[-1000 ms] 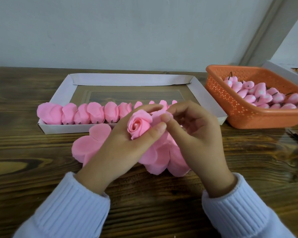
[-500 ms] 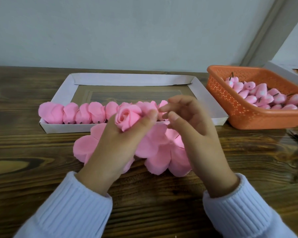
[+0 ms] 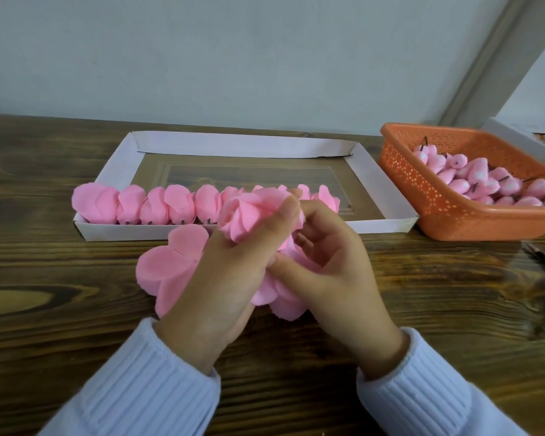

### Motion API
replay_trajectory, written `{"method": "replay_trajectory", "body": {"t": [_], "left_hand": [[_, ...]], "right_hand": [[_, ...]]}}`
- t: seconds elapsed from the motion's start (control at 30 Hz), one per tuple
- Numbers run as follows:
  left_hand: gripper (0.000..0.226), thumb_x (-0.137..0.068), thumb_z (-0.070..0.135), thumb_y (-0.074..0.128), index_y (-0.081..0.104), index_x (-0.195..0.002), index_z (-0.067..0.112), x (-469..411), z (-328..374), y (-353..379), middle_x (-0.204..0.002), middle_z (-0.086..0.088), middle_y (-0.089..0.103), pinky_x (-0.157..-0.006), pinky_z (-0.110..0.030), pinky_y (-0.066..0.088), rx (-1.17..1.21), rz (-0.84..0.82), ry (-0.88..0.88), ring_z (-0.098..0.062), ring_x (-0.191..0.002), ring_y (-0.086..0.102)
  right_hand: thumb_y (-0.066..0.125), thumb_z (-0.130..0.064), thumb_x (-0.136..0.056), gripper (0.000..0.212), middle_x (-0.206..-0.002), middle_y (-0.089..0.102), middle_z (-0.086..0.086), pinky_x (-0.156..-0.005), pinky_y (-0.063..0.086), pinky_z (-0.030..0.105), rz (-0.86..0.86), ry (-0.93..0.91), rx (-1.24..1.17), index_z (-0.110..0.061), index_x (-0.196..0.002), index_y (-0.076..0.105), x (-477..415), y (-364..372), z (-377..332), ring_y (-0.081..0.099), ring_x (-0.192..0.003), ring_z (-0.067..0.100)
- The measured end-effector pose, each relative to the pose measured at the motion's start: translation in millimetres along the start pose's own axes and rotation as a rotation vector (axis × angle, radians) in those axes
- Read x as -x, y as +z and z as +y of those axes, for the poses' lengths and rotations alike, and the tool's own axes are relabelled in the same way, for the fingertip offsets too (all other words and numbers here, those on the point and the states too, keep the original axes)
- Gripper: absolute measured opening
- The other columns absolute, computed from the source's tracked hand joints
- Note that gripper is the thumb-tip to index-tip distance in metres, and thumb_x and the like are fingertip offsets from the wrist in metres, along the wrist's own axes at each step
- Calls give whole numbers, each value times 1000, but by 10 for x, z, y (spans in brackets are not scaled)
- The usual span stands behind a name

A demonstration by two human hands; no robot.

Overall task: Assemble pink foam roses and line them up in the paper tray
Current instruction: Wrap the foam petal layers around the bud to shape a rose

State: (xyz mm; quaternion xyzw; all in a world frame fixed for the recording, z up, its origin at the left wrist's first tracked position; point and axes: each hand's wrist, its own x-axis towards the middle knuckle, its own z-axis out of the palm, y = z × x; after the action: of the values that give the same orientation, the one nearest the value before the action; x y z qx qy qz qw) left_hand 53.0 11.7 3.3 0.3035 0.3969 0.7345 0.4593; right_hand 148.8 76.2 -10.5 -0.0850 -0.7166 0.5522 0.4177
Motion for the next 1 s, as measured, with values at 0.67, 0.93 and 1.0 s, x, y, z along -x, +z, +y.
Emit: {"method": "replay_trajectory", "body": {"t": [0.67,0.93,1.0], "left_hand": [[63,-65,38,86,66,-118,10,-67,88,-178,-111,-11,69,-90,-37,53,-53,-402,15,-27,-108,65],[59,-69,40,83,65,-122,21,-62,66,-207,-114,-7,71,-88,-36,54,-210,-436,50,-26,-112,65],[56,-64,40,86,71,-113,21,-65,27,-217,-111,-10,72,-88,-41,54,-214,-373,66,-30,-110,66]], "right_hand": [[51,-3,-89,22,-94,70,-6,-80,49,18,-168,195,-102,-4,-109,61,-34,-170,-62,64,-91,6],[48,-6,-91,32,-106,67,17,-85,52,31,-208,268,-97,12,-117,56,-29,-195,-54,65,-98,23],[51,-8,-91,30,-102,67,26,-80,52,39,-196,270,-8,12,-112,58,-24,-201,-34,65,-95,37]]}}
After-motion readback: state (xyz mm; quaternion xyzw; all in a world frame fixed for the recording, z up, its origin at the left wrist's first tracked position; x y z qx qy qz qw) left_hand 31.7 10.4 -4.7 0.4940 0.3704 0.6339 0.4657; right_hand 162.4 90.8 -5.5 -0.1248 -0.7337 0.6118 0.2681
